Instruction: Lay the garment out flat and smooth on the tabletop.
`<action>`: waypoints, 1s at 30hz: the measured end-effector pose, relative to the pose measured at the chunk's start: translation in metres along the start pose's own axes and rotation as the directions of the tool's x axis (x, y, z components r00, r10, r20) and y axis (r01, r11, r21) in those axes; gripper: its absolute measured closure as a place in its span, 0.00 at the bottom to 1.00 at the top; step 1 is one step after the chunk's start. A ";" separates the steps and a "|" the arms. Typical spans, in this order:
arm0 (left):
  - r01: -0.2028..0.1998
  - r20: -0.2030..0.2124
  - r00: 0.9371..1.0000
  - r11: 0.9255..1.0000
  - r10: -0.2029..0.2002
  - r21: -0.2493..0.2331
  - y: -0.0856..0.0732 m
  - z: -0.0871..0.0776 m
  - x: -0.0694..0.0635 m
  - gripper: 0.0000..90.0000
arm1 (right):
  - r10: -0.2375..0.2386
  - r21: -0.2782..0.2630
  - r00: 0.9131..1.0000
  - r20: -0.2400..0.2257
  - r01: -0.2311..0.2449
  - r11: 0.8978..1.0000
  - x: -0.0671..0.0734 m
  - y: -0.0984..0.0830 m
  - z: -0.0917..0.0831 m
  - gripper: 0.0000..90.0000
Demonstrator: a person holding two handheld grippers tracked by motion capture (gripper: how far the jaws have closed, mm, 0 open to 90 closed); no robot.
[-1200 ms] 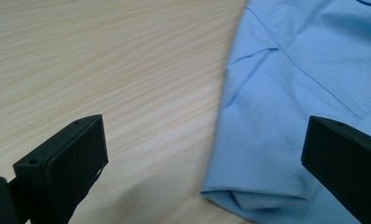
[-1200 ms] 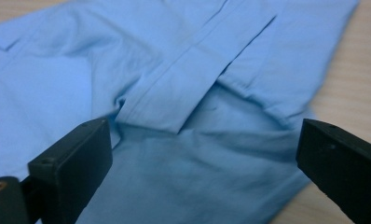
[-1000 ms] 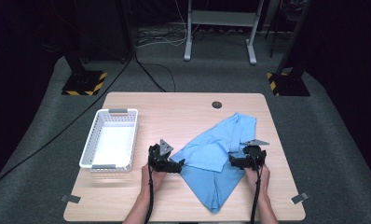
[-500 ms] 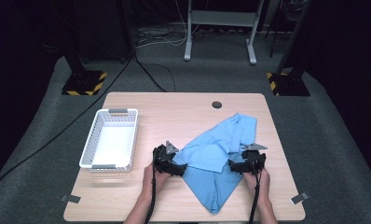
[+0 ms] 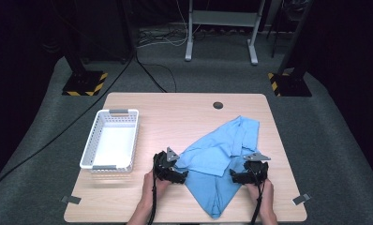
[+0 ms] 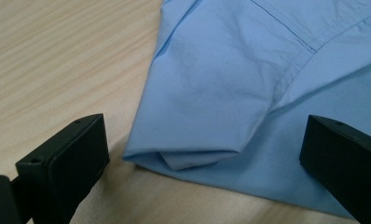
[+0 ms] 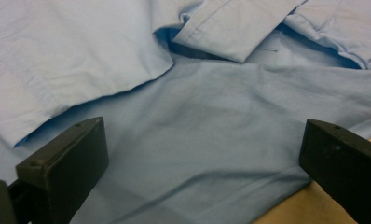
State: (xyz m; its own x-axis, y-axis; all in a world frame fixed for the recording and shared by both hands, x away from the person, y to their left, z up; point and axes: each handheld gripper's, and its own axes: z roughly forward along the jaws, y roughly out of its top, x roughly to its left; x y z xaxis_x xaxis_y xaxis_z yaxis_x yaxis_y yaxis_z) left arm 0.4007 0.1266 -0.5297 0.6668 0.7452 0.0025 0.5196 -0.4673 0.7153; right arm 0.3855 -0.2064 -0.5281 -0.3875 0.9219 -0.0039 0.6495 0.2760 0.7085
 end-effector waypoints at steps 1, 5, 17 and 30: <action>0.000 0.001 1.000 1.000 0.000 0.000 -0.001 -0.001 -0.001 0.01 | -0.003 -0.002 1.000 -0.003 0.003 1.000 0.003 -0.004 -0.004 0.01; 0.000 -0.005 1.000 1.000 0.000 -0.001 -0.005 -0.005 -0.006 0.01 | -0.011 -0.006 1.000 -0.010 0.011 1.000 0.006 -0.010 -0.009 0.01; 0.015 -0.016 1.000 1.000 -0.015 0.000 -0.019 -0.018 -0.024 0.01 | -0.032 -0.030 0.999 -0.035 0.031 0.999 0.017 -0.032 -0.029 0.04; -0.019 -0.049 0.999 1.000 0.018 -0.017 -0.022 -0.023 -0.032 0.01 | -0.066 -0.020 0.996 -0.060 0.065 0.998 0.006 -0.030 -0.028 0.00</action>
State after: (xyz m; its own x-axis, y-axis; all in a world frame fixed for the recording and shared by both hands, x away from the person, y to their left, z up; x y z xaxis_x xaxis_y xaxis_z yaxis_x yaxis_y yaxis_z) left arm 0.3563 0.1240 -0.5297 0.6495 0.7588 0.0496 0.4975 -0.4734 0.7269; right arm 0.3453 -0.2173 -0.5298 -0.4681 0.8836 -0.0088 0.6094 0.3300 0.7209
